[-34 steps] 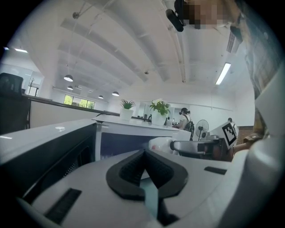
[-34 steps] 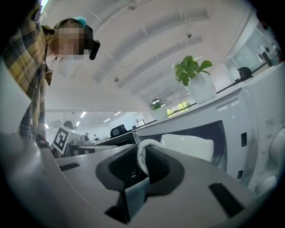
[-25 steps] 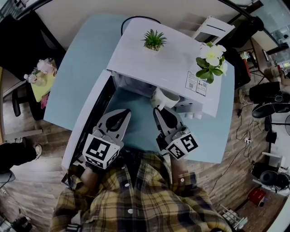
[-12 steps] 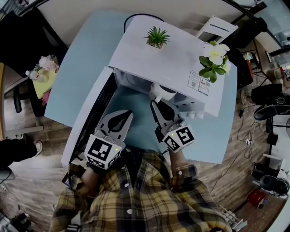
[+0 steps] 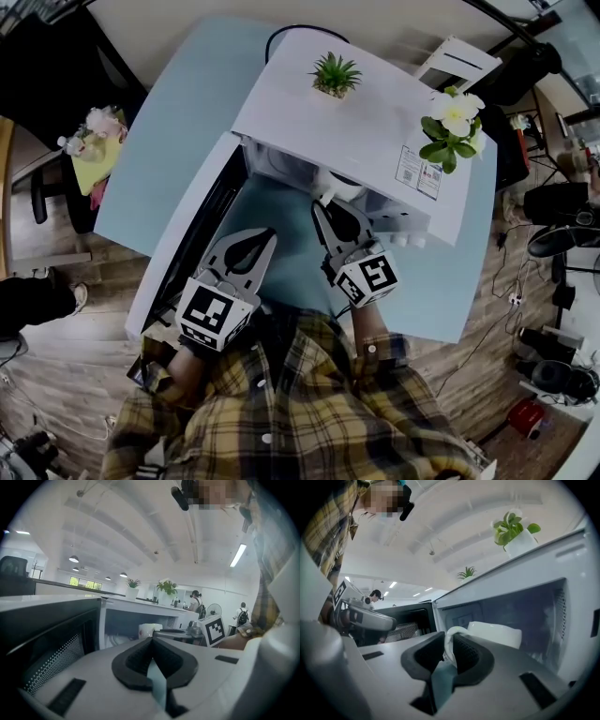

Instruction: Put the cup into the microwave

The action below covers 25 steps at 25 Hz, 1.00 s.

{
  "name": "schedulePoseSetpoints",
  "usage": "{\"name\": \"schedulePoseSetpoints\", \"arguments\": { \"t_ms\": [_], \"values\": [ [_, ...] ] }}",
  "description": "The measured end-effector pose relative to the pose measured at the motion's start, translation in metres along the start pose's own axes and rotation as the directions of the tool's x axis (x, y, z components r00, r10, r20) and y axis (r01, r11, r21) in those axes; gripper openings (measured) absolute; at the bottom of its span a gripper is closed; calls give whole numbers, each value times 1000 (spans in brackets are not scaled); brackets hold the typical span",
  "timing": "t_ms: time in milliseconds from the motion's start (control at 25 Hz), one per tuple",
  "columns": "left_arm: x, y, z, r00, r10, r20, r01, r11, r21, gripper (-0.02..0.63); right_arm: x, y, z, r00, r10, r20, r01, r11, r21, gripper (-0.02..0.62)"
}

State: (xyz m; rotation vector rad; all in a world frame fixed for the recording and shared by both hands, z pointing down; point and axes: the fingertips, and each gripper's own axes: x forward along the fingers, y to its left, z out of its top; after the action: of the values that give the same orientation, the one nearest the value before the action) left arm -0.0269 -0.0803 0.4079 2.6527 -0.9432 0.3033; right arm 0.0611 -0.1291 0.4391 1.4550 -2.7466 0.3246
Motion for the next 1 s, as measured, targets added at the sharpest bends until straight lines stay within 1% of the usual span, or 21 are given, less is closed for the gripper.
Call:
{"name": "schedulePoseSetpoints", "arguments": {
  "t_ms": [360,560,880,1000],
  "values": [
    [-1,-4,-3,1000,3,-9,-3,1000,-3,-9,5,0,-14,999,7,-40,-9,998,-69,60],
    [-2,-5,-6,1000,6,-15,-6,1000,-8,-10,9,0,-20,999,4,-54,-11,991,-132,61],
    [-3,-4,-8,1000,14,-20,-15,1000,-12,-9,15,-6,-28,998,-15,-57,4,979,-202,60],
    [-3,-6,-9,1000,11,-21,-11,1000,-13,-10,17,-10,-31,997,-32,-70,16,978,-209,60]
  ]
}}
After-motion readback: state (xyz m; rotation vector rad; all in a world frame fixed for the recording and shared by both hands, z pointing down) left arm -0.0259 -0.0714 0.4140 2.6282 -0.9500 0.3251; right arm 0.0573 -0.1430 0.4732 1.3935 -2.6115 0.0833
